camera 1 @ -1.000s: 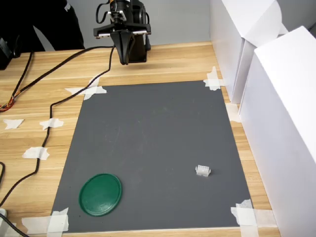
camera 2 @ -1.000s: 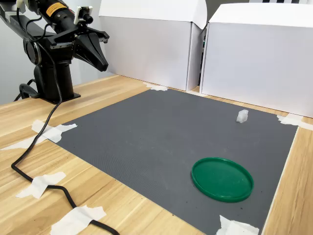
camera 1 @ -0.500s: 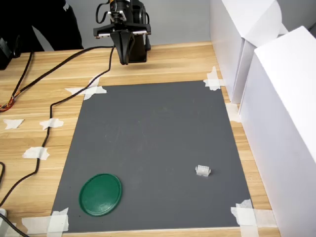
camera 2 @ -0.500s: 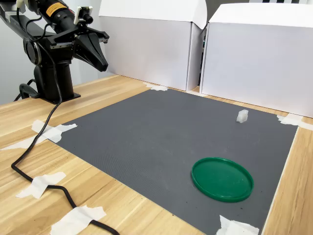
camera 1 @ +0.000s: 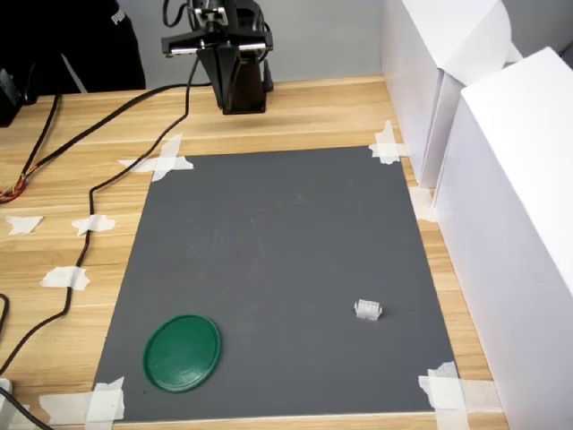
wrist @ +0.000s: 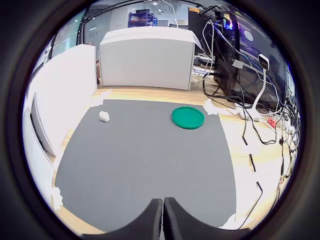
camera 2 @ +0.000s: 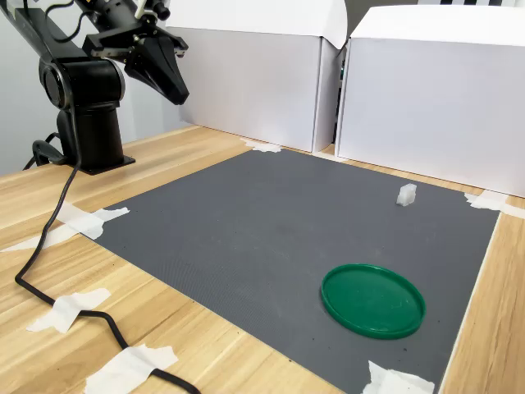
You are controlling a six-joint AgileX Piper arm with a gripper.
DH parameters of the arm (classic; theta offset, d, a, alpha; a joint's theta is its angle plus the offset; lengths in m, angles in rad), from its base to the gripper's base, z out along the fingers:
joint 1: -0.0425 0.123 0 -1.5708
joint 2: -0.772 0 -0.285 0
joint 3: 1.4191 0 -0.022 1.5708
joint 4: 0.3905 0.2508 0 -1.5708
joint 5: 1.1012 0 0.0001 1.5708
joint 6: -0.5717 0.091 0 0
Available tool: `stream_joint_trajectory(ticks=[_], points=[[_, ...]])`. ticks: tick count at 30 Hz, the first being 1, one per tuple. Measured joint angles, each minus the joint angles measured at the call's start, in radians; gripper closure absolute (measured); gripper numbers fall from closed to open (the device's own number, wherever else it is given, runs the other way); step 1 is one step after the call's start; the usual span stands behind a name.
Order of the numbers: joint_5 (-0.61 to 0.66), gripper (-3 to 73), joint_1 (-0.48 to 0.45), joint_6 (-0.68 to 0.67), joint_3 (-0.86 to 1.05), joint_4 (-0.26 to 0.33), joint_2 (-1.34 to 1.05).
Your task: Grasp a white terminal and put it on the green lid.
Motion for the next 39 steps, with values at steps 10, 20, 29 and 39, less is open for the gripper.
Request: stream_joint_trajectory(ticks=[10, 20, 29, 39], points=[[0.077, 71.1, 0.000, -0.164, -0.212, 0.088, 0.223], [0.118, 71.1, 0.000, -0.175, -0.384, 0.204, 0.391], [0.268, 71.1, 0.000, -0.355, -0.573, 0.215, 0.568], [0.373, 71.1, 0.003, -0.635, -0.766, 0.244, 0.744]])
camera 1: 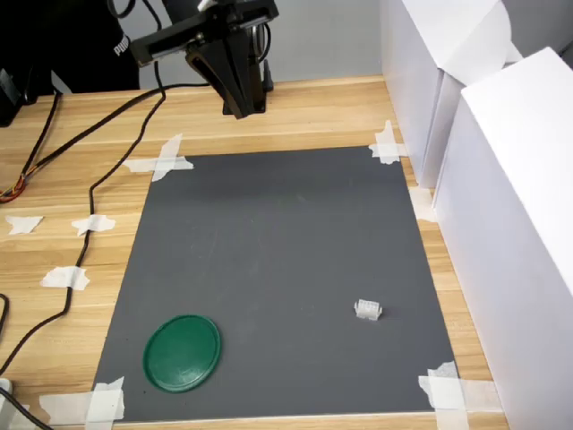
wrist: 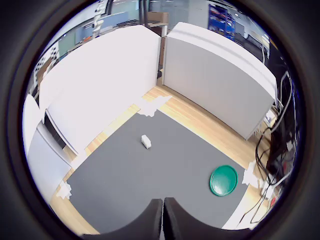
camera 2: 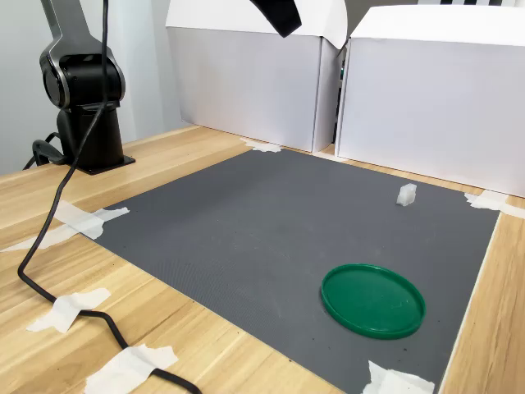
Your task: Grasp a white terminal and put it on the green lid.
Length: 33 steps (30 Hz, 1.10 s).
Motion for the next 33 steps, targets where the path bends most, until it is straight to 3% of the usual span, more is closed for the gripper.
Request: stream_joint_trajectory(ticks=[3, 9, 12, 16, 20, 24, 33], points=[[0.041, 69.1, 0.040, -0.056, -0.039, -0.031, 0.040], [0.091, 54.3, 0.197, -0.071, -0.077, -0.198, 0.139], [0.091, 39.7, 0.249, -0.069, -0.099, -0.243, 0.189], [0.073, 18.3, 0.294, -0.053, -0.145, -0.256, 0.238], [0.057, 3.9, 0.336, -0.051, -0.205, -0.270, 0.292], [0.056, -1.2, 0.362, -0.051, -0.272, -0.267, 0.350], [-0.047, -2.0, 0.365, -0.048, -0.306, -0.247, 0.447]])
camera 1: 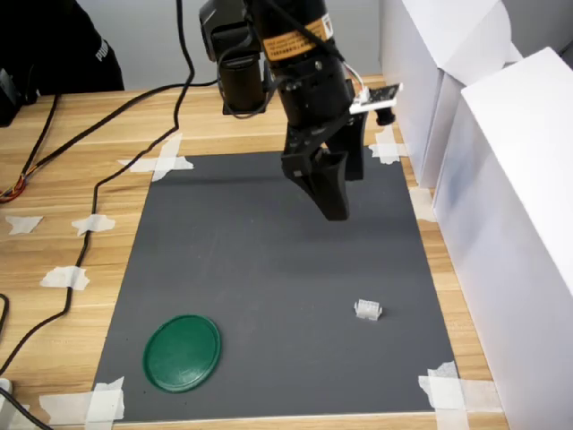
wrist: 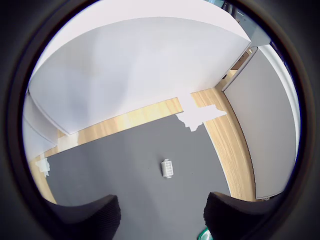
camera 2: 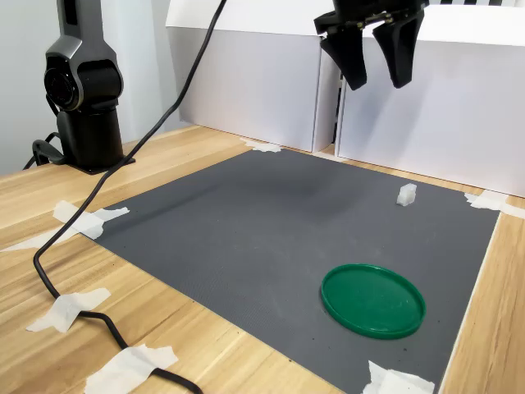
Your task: Grasp a white terminal and put it on the green lid.
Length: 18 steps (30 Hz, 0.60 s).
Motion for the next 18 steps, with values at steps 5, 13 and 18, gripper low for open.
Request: stream_joint_trajectory(ticks=[5, 13, 18], points=[[-0.024, -2.0, 0.017, 0.016, 0.000, -0.004, 0.067], [-0.074, 0.1, 0.071, 0.121, 0.000, -0.091, 0.132], [-0.135, 1.0, 0.071, 0.139, -0.011, -0.115, 0.154]])
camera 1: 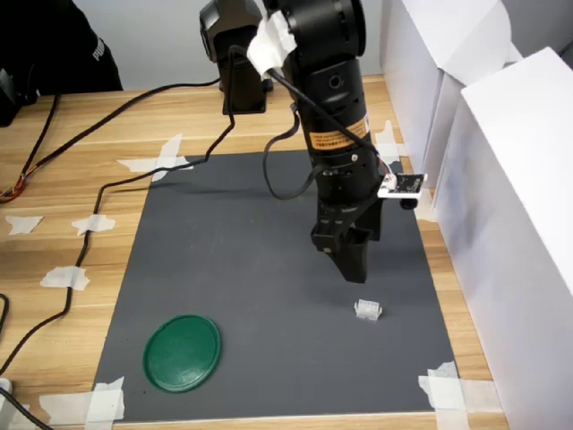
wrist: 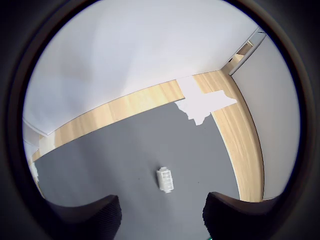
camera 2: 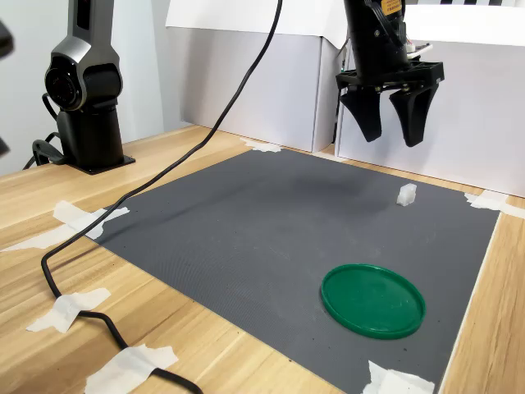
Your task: Grasp a white terminal and put it on the green lid.
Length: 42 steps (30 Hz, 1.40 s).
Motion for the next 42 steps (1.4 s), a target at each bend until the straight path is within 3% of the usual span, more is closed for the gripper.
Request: stream_joint_trajectory(ticks=[11, 33, 37, 42], points=[[0.045, 1.1, 0.000, 0.018, -0.161, 0.006, 0.131], [0.095, 2.2, 0.000, 0.007, -0.173, 0.010, 0.248], [0.095, 8.6, 0.000, 0.006, -0.173, 0.009, 0.249], [0.103, 31.0, 0.000, 0.030, -0.173, 0.009, 0.249]])
